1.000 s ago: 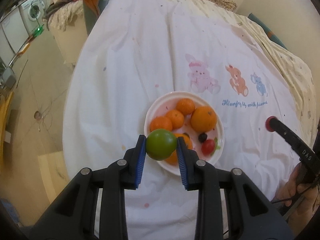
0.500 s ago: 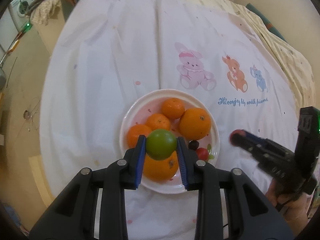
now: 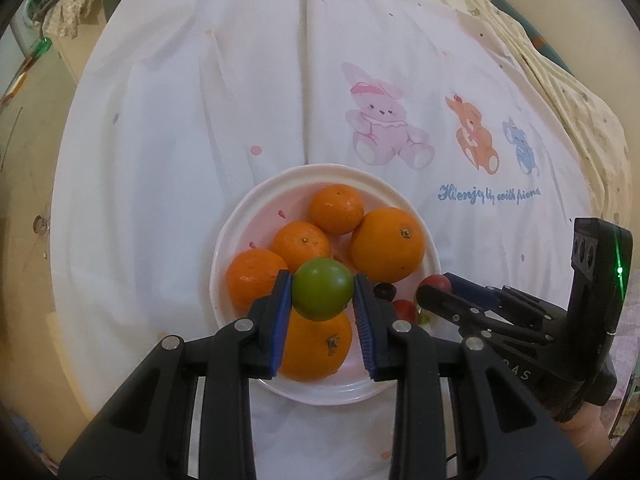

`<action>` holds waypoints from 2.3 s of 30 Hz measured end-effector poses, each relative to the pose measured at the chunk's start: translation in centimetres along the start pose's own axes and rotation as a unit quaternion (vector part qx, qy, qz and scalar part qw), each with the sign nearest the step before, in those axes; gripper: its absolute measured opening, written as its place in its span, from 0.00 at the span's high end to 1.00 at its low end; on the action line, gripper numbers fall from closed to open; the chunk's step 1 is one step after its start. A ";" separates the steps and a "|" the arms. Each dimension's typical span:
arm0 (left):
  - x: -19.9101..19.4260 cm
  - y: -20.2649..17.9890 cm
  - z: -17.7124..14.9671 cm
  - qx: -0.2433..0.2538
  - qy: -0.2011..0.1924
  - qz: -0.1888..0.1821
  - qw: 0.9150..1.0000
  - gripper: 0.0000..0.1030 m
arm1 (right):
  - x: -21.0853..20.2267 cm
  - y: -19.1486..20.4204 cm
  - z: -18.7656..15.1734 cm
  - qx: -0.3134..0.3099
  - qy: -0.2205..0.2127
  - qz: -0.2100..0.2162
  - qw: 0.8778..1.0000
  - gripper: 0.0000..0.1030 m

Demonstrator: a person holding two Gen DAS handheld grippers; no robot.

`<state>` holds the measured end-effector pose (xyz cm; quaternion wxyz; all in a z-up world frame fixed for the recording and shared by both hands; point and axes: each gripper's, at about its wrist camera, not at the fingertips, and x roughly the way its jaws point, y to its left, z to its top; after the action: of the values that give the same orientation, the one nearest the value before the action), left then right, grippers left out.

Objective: Organize fruits

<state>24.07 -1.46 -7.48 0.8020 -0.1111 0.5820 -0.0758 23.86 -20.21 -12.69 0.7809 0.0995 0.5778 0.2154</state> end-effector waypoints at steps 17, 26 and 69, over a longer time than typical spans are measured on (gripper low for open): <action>1.5 -1.2 -0.1 0.004 0.006 -0.003 1.000 0.74 | -4.8 -3.6 -0.1 0.081 -0.051 -0.049 0.994 0.35; 4.2 -3.4 -0.3 0.041 0.018 0.011 0.999 0.74 | -5.9 -5.0 -0.6 0.090 -0.057 -0.051 0.993 0.35; -10.3 0.9 -10.4 0.027 -0.157 0.090 0.983 0.01 | -12.3 3.3 -6.8 -0.010 -0.166 -0.055 0.985 0.00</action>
<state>10.97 1.09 -1.41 0.8898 -0.0469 0.4540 -0.0008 13.75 -23.46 -2.90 0.8774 0.0944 0.4430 0.1582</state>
